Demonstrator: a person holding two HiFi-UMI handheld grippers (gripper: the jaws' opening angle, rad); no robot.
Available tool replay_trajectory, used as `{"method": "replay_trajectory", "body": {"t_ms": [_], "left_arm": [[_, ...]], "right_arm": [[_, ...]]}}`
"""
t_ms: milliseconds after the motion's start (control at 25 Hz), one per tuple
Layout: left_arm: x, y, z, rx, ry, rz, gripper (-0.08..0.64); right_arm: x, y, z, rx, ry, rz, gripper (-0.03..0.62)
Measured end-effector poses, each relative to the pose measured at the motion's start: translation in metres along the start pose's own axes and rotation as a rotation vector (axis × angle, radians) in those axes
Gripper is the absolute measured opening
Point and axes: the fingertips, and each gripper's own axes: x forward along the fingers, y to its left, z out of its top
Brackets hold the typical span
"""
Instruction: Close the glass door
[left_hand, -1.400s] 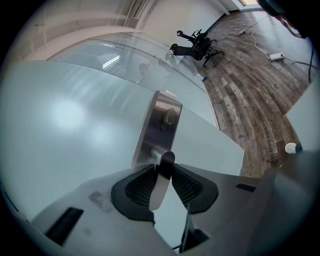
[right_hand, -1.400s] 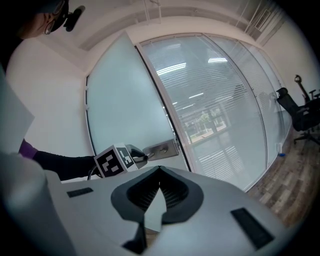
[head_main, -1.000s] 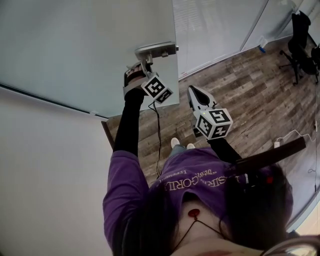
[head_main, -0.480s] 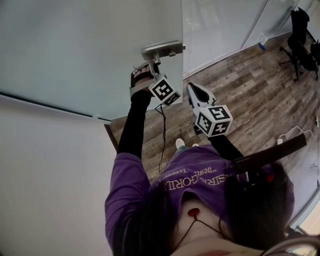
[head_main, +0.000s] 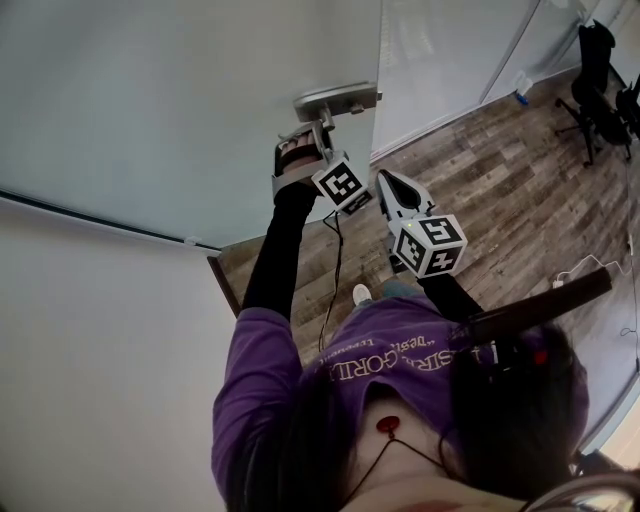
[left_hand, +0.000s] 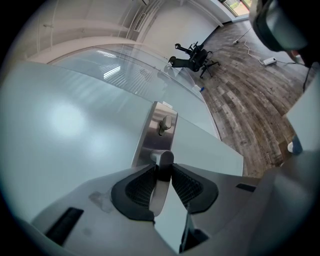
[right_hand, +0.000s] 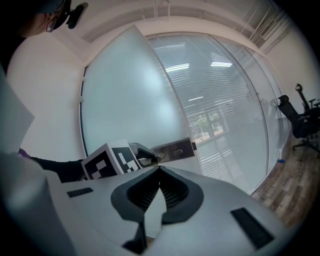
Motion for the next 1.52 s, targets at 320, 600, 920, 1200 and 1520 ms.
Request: {"method": "replay_trajectory", "body": {"t_ms": [320, 600, 920, 1200, 1520], "left_arm": [[0.012, 0.008, -0.003, 0.01, -0.013, -0.006, 0.107], [0.027, 0.015, -0.004, -0.016, -0.02, 0.002, 0.107], [0.056, 0.031, -0.012, 0.017, 0.032, 0.023, 0.107], [0.081, 0.046, -0.014, 0.019, 0.061, 0.03, 0.107], [0.088, 0.048, -0.015, -0.004, 0.078, 0.033, 0.107]], "right_arm": [[0.013, -0.005, -0.001, 0.002, 0.016, -0.026, -0.015], [0.036, -0.025, 0.01, 0.004, 0.004, -0.032, -0.015], [0.073, -0.047, 0.033, 0.012, 0.007, -0.008, -0.014], [0.105, -0.066, 0.048, 0.015, 0.014, 0.018, -0.014], [0.114, -0.079, 0.044, 0.001, 0.032, 0.06, -0.015]]}}
